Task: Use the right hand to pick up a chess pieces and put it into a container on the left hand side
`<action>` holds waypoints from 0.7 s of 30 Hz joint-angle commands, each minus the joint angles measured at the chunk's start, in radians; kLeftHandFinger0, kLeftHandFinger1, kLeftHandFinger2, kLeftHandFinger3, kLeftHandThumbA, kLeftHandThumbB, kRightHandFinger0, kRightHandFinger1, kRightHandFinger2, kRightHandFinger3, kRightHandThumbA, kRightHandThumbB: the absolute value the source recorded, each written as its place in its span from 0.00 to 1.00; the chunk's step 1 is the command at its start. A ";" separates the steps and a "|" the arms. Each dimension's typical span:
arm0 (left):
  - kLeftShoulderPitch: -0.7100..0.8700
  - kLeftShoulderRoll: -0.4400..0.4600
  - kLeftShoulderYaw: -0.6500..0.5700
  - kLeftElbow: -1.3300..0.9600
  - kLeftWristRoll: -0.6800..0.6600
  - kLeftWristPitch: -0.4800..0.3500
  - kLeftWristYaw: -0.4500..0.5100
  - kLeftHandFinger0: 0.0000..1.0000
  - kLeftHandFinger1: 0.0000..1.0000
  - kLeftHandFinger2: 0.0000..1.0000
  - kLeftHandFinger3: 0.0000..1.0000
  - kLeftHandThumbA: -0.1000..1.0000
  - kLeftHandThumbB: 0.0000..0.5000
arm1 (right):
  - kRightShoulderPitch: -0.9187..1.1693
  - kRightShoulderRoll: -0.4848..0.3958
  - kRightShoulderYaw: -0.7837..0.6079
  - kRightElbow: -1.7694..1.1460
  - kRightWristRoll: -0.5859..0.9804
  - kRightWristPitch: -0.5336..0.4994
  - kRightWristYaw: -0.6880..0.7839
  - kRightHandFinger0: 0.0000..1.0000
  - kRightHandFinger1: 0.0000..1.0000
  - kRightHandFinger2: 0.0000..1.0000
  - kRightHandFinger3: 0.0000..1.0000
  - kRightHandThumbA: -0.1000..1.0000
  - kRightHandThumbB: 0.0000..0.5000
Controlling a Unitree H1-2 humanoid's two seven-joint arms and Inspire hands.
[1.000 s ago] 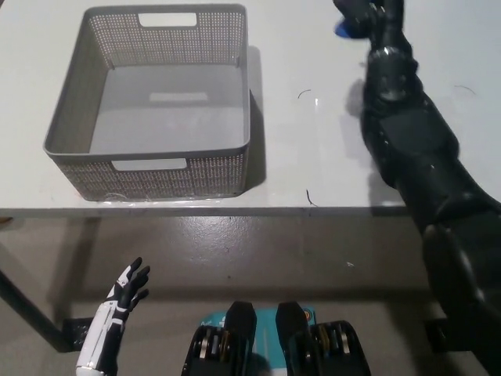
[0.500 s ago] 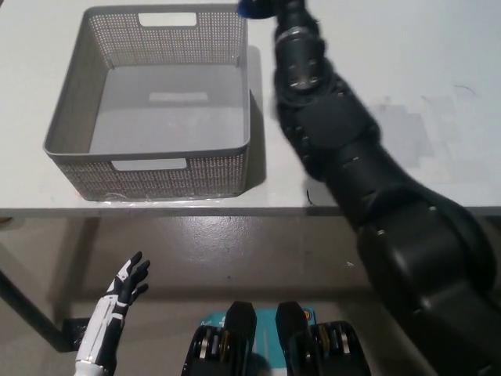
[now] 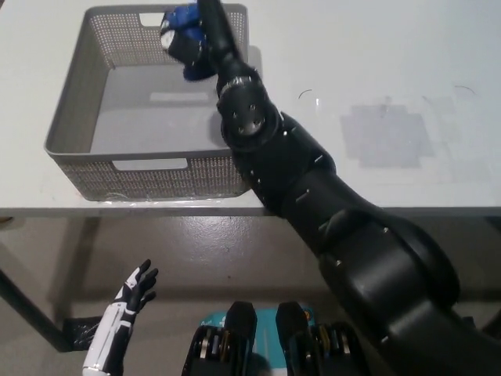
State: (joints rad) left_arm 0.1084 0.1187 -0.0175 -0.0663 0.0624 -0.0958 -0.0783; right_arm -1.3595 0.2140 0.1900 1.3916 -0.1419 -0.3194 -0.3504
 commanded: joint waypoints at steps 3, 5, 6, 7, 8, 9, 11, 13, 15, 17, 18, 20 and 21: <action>-0.004 0.004 -0.021 -0.028 0.010 -0.020 -0.009 1.00 1.00 1.00 1.00 1.00 0.09 | 0.003 -0.027 0.056 0.003 -0.057 0.045 0.097 0.04 0.50 0.87 0.93 0.00 0.29; -0.006 0.008 -0.026 -0.028 0.009 -0.023 -0.013 1.00 1.00 1.00 1.00 1.00 0.09 | 0.012 -0.038 0.055 0.004 -0.051 0.062 0.115 0.07 0.50 0.86 0.83 0.00 0.32; -0.009 0.010 -0.028 -0.029 0.011 -0.019 -0.014 1.00 1.00 1.00 1.00 1.00 0.08 | 0.013 -0.043 0.054 0.004 -0.049 0.070 0.123 0.08 0.50 0.82 0.77 0.00 0.35; -0.011 0.012 -0.030 -0.031 0.014 -0.014 -0.013 1.00 1.00 1.00 1.00 1.00 0.09 | 0.014 -0.055 0.065 0.004 -0.057 0.083 0.147 0.20 0.57 0.85 0.80 0.00 0.43; -0.012 0.015 -0.030 -0.031 0.014 -0.014 -0.014 1.00 1.00 1.00 1.00 1.00 0.09 | 0.013 -0.061 0.069 0.005 -0.059 0.100 0.169 0.25 0.57 0.74 0.72 0.03 0.44; -0.013 0.018 -0.031 -0.033 0.014 -0.012 -0.016 1.00 1.00 1.00 1.00 1.00 0.09 | 0.013 -0.068 0.073 0.004 -0.060 0.110 0.193 0.33 0.58 0.71 0.82 0.14 0.48; -0.013 0.019 -0.032 -0.027 0.013 -0.014 -0.016 1.00 1.00 1.00 1.00 1.00 0.11 | 0.018 -0.077 0.068 0.001 -0.050 0.113 0.250 0.63 0.76 0.81 0.98 0.24 0.54; -0.014 0.018 -0.034 -0.029 0.013 -0.012 -0.018 1.00 1.00 1.00 1.00 1.00 0.10 | 0.018 -0.091 0.089 0.002 -0.068 0.132 0.314 0.94 1.00 1.00 1.00 0.37 0.57; -0.020 0.019 -0.034 -0.024 0.013 -0.019 -0.019 1.00 1.00 1.00 1.00 1.00 0.10 | 0.017 -0.098 0.091 -0.002 -0.065 0.146 0.341 1.00 1.00 1.00 1.00 0.44 0.60; -0.019 0.021 -0.032 -0.029 0.011 -0.015 -0.022 1.00 1.00 1.00 1.00 1.00 0.08 | 0.018 -0.100 0.087 -0.005 -0.060 0.157 0.351 1.00 1.00 1.00 1.00 0.52 0.60; -0.020 0.025 -0.033 -0.030 0.014 -0.015 -0.024 1.00 1.00 1.00 1.00 1.00 0.10 | 0.018 -0.101 0.085 -0.008 -0.058 0.162 0.351 1.00 1.00 1.00 1.00 0.55 0.59; -0.021 0.026 -0.032 -0.031 0.015 -0.015 -0.025 1.00 1.00 1.00 1.00 1.00 0.11 | 0.018 -0.104 0.082 -0.012 -0.057 0.164 0.353 1.00 1.00 1.00 1.00 0.58 0.59; -0.023 0.028 -0.032 -0.031 0.014 -0.014 -0.027 1.00 1.00 1.00 1.00 1.00 0.12 | 0.017 -0.106 0.078 -0.014 -0.054 0.166 0.354 1.00 1.00 1.00 1.00 0.60 0.61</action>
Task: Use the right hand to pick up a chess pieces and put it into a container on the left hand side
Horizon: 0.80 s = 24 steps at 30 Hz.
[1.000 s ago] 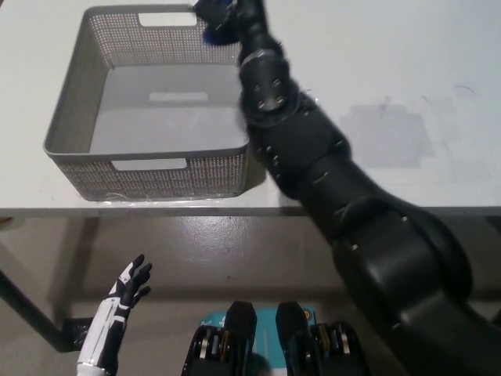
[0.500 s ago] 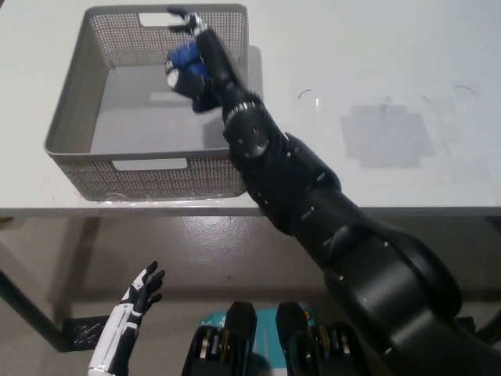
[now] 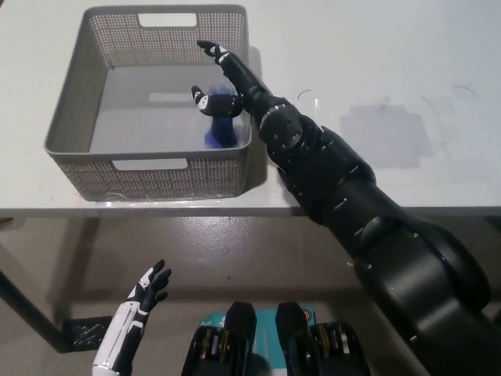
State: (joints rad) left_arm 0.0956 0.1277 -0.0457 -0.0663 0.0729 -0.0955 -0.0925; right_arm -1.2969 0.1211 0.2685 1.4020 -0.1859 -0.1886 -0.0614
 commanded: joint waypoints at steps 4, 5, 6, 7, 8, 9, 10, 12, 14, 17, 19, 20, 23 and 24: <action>-0.013 0.022 -0.005 -0.034 -0.001 -0.004 -0.017 1.00 1.00 1.00 1.00 1.00 0.15 | -0.052 -0.022 -0.017 -0.031 0.002 0.045 0.068 1.00 1.00 1.00 1.00 0.67 0.64; -0.011 0.022 -0.006 -0.037 0.000 0.000 -0.017 1.00 1.00 1.00 1.00 1.00 0.15 | -0.055 -0.026 -0.012 -0.032 -0.005 0.047 0.068 1.00 1.00 1.00 1.00 0.72 0.65; -0.012 0.023 -0.006 -0.035 0.003 -0.004 -0.015 1.00 1.00 1.00 1.00 1.00 0.14 | -0.058 -0.030 -0.006 -0.033 -0.012 0.049 0.070 1.00 1.00 1.00 1.00 0.77 0.65; -0.013 0.022 -0.006 -0.034 0.003 -0.004 -0.013 1.00 1.00 1.00 1.00 1.00 0.15 | -0.075 -0.041 0.000 -0.039 -0.019 0.067 0.079 1.00 1.00 1.00 1.00 0.82 0.67; -0.017 0.022 -0.006 -0.033 0.003 -0.004 -0.012 1.00 1.00 1.00 1.00 1.00 0.17 | -0.085 -0.049 -0.004 -0.041 -0.015 0.066 0.081 1.00 1.00 1.00 1.00 0.85 0.65; -0.019 0.021 -0.005 -0.031 0.002 -0.005 -0.011 1.00 1.00 1.00 1.00 1.00 0.17 | -0.100 -0.061 -0.014 -0.048 -0.006 0.058 0.080 1.00 1.00 1.00 1.00 0.88 0.65; -0.020 0.020 -0.004 -0.028 0.003 -0.006 -0.009 1.00 1.00 1.00 1.00 1.00 0.17 | -0.107 -0.067 -0.021 -0.052 0.000 0.050 0.077 1.00 1.00 1.00 1.00 0.89 0.65; 0.010 0.027 0.000 -0.038 -0.004 -0.011 -0.011 1.00 1.00 1.00 1.00 1.00 0.16 | -0.119 -0.081 -0.077 -0.085 0.051 0.019 0.080 1.00 1.00 1.00 1.00 0.90 0.69; 0.021 0.028 0.004 -0.036 -0.007 -0.014 -0.009 1.00 1.00 1.00 1.00 1.00 0.16 | -0.126 -0.109 -0.109 -0.158 0.065 0.022 0.093 1.00 1.00 1.00 1.00 0.93 0.66; 0.017 0.016 0.002 -0.017 -0.009 -0.009 -0.003 1.00 1.00 1.00 1.00 1.00 0.12 | -0.083 -0.175 -0.153 -0.414 0.093 0.098 0.149 1.00 1.00 1.00 1.00 0.92 0.62; 0.000 0.013 -0.001 -0.016 -0.005 -0.005 -0.005 1.00 1.00 1.00 1.00 1.00 0.11 | -0.082 -0.205 -0.168 -0.500 0.094 0.113 0.150 1.00 1.00 1.00 1.00 0.89 0.61; -0.003 0.014 -0.001 -0.014 -0.005 -0.004 -0.005 1.00 1.00 1.00 1.00 1.00 0.15 | -0.076 -0.215 -0.173 -0.532 0.093 0.122 0.151 1.00 1.00 1.00 1.00 0.88 0.61; 0.004 0.016 -0.004 -0.015 -0.016 -0.017 -0.014 1.00 1.00 1.00 1.00 1.00 0.13 | -0.008 -0.276 -0.212 -0.769 0.094 0.195 0.149 1.00 1.00 1.00 1.00 0.90 0.61; 0.012 0.015 -0.006 -0.019 -0.017 -0.019 -0.015 1.00 1.00 1.00 1.00 1.00 0.11 | 0.018 -0.295 -0.223 -0.846 0.096 0.219 0.152 1.00 1.00 1.00 1.00 0.91 0.59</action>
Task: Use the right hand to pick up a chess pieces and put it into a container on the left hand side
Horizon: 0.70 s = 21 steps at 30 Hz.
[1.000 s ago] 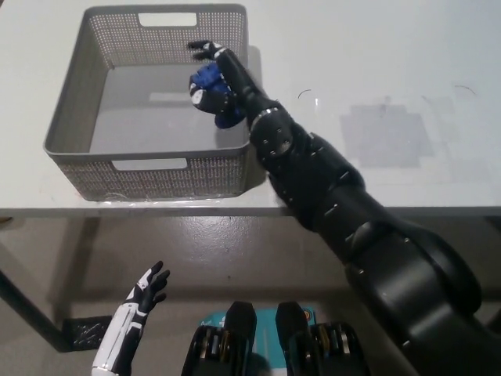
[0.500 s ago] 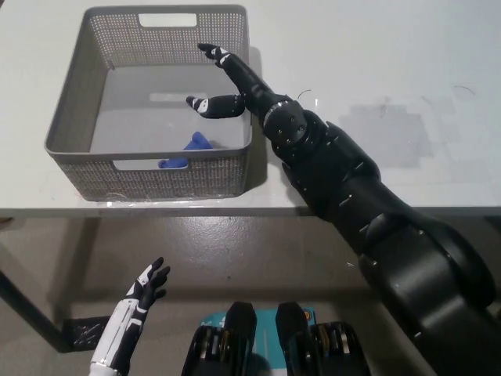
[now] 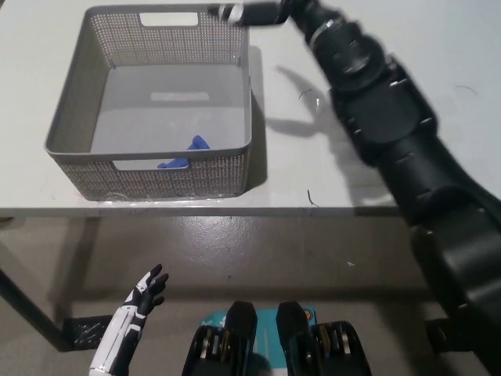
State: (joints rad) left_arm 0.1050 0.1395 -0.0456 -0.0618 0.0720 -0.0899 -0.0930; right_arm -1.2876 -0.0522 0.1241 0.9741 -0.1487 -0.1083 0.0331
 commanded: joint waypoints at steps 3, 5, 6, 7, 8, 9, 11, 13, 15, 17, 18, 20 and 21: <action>0.001 -0.001 -0.003 -0.023 -0.014 -0.012 -0.009 1.00 1.00 1.00 1.00 1.00 0.10 | 0.069 -0.171 -0.119 -0.584 0.085 0.180 0.070 1.00 1.00 1.00 1.00 0.87 0.57; -0.009 0.003 0.002 -0.018 -0.016 -0.013 -0.008 1.00 1.00 1.00 1.00 1.00 0.12 | 0.096 -0.200 -0.137 -0.653 0.088 0.190 0.072 1.00 1.00 1.00 1.00 0.87 0.57; -0.013 0.005 0.003 -0.022 -0.019 -0.008 -0.010 1.00 1.00 1.00 1.00 1.00 0.13 | 0.123 -0.218 -0.152 -0.705 0.090 0.198 0.069 1.00 1.00 1.00 1.00 0.88 0.57; -0.013 0.009 0.004 -0.022 -0.017 -0.011 -0.012 1.00 1.00 1.00 1.00 1.00 0.12 | 0.186 -0.239 -0.173 -0.799 0.089 0.202 0.062 1.00 1.00 1.00 1.00 0.90 0.56; -0.012 0.010 0.003 -0.021 -0.017 -0.013 -0.012 1.00 1.00 1.00 1.00 1.00 0.11 | 0.210 -0.243 -0.181 -0.833 0.092 0.208 0.061 1.00 1.00 1.00 1.00 0.90 0.57; -0.009 0.010 0.002 -0.020 -0.018 -0.018 -0.014 1.00 1.00 1.00 1.00 1.00 0.10 | 0.254 -0.248 -0.192 -0.883 0.102 0.212 0.061 1.00 1.00 1.00 1.00 0.92 0.53; -0.006 0.009 0.002 -0.016 -0.021 -0.020 -0.014 1.00 1.00 1.00 1.00 1.00 0.10 | 0.339 -0.248 -0.214 -0.979 0.126 0.226 0.058 1.00 1.00 1.00 1.00 0.91 0.54; -0.006 0.008 0.001 -0.012 -0.014 -0.019 -0.010 1.00 1.00 1.00 1.00 1.00 0.10 | 0.426 -0.242 -0.236 -1.066 0.167 0.220 0.056 1.00 1.00 1.00 1.00 0.87 0.58; -0.006 0.008 -0.001 -0.011 -0.010 -0.016 -0.011 1.00 1.00 1.00 1.00 1.00 0.10 | 0.511 -0.241 -0.251 -1.148 0.189 0.224 0.056 1.00 1.00 1.00 1.00 0.86 0.57; -0.006 0.007 -0.002 -0.006 -0.010 -0.019 -0.011 1.00 1.00 1.00 1.00 1.00 0.09 | 0.568 -0.236 -0.259 -1.200 0.205 0.230 0.054 1.00 1.00 1.00 1.00 0.85 0.56; -0.009 0.006 -0.002 -0.003 -0.009 -0.022 -0.010 1.00 1.00 1.00 1.00 1.00 0.10 | 0.608 -0.236 -0.262 -1.227 0.209 0.222 0.053 1.00 1.00 1.00 1.00 0.84 0.53; -0.012 0.006 0.000 -0.001 -0.014 -0.023 -0.010 1.00 1.00 1.00 1.00 1.00 0.10 | 0.679 -0.232 -0.266 -1.270 0.218 0.207 0.051 1.00 1.00 1.00 1.00 0.84 0.49; -0.014 0.006 0.001 0.001 -0.015 -0.023 -0.010 1.00 1.00 1.00 1.00 1.00 0.09 | 0.703 -0.230 -0.266 -1.281 0.223 0.203 0.051 1.00 1.00 1.00 1.00 0.83 0.47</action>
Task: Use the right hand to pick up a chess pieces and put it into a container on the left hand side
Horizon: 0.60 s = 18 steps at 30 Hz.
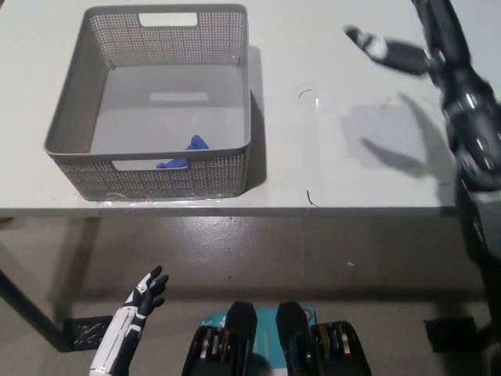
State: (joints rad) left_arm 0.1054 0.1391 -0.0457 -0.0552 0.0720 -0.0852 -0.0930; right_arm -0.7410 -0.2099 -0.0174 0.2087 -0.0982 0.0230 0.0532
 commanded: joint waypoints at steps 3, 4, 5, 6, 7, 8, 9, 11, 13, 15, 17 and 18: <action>-0.009 0.010 0.005 -0.003 -0.006 -0.031 -0.004 1.00 1.00 1.00 1.00 1.00 0.05 | 0.253 -0.036 -0.121 -0.533 0.245 0.068 0.043 1.00 1.00 1.00 1.00 0.82 0.47; -0.012 0.008 0.007 0.001 -0.009 -0.031 -0.002 1.00 1.00 1.00 1.00 1.00 0.05 | 0.283 -0.021 -0.120 -0.530 0.301 0.077 0.059 1.00 1.00 1.00 1.00 0.80 0.47; -0.009 0.006 0.007 0.002 -0.010 -0.032 -0.001 1.00 1.00 1.00 1.00 1.00 0.05 | 0.306 -0.012 -0.119 -0.531 0.333 0.090 0.069 1.00 1.00 1.00 1.00 0.78 0.47; -0.007 0.004 0.006 0.005 -0.011 -0.034 -0.001 1.00 1.00 1.00 1.00 1.00 0.05 | 0.325 -0.007 -0.118 -0.532 0.352 0.104 0.074 1.00 1.00 1.00 1.00 0.78 0.47; -0.011 0.000 0.004 0.009 -0.015 -0.031 -0.003 1.00 1.00 1.00 1.00 1.00 0.06 | 0.369 0.003 -0.106 -0.521 0.352 0.108 0.082 1.00 1.00 1.00 1.00 0.77 0.44; -0.009 0.000 0.003 0.011 -0.014 -0.033 -0.003 1.00 1.00 1.00 1.00 1.00 0.06 | 0.385 0.004 -0.101 -0.517 0.344 0.104 0.083 1.00 1.00 1.00 1.00 0.77 0.44; 0.004 -0.001 0.000 0.009 -0.014 -0.035 -0.004 1.00 1.00 1.00 1.00 1.00 0.08 | 0.427 0.011 -0.090 -0.503 0.335 0.090 0.090 1.00 1.00 1.00 1.00 0.76 0.41; 0.005 0.000 0.001 0.005 -0.013 -0.033 -0.003 1.00 1.00 1.00 1.00 1.00 0.07 | 0.455 0.018 -0.080 -0.474 0.327 0.075 0.096 1.00 1.00 1.00 1.00 0.77 0.35; -0.011 0.004 0.007 0.007 -0.009 -0.034 0.001 1.00 1.00 1.00 1.00 1.00 0.05 | 0.485 0.036 -0.078 -0.415 0.353 0.068 0.107 1.00 1.00 1.00 1.00 0.77 0.34; -0.010 0.008 0.008 0.000 -0.009 -0.024 -0.002 1.00 1.00 1.00 1.00 1.00 0.06 | 0.509 0.050 -0.080 -0.391 0.391 0.076 0.117 1.00 1.00 1.00 1.00 0.75 0.35; 0.006 0.005 0.007 -0.005 -0.013 -0.025 -0.003 1.00 1.00 1.00 1.00 1.00 0.06 | 0.565 0.056 -0.068 -0.357 0.407 0.065 0.146 1.00 1.00 1.00 1.00 0.79 0.33; 0.010 0.004 0.006 -0.002 -0.015 -0.031 -0.002 1.00 1.00 1.00 1.00 1.00 0.06 | 0.587 0.060 -0.069 -0.345 0.433 0.076 0.161 1.00 1.00 1.00 1.00 0.79 0.35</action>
State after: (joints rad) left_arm 0.1067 0.1387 -0.0445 -0.0323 0.0702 -0.0866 -0.0929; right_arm -0.1982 -0.1712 -0.0856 -0.1639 0.1803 0.0873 0.1278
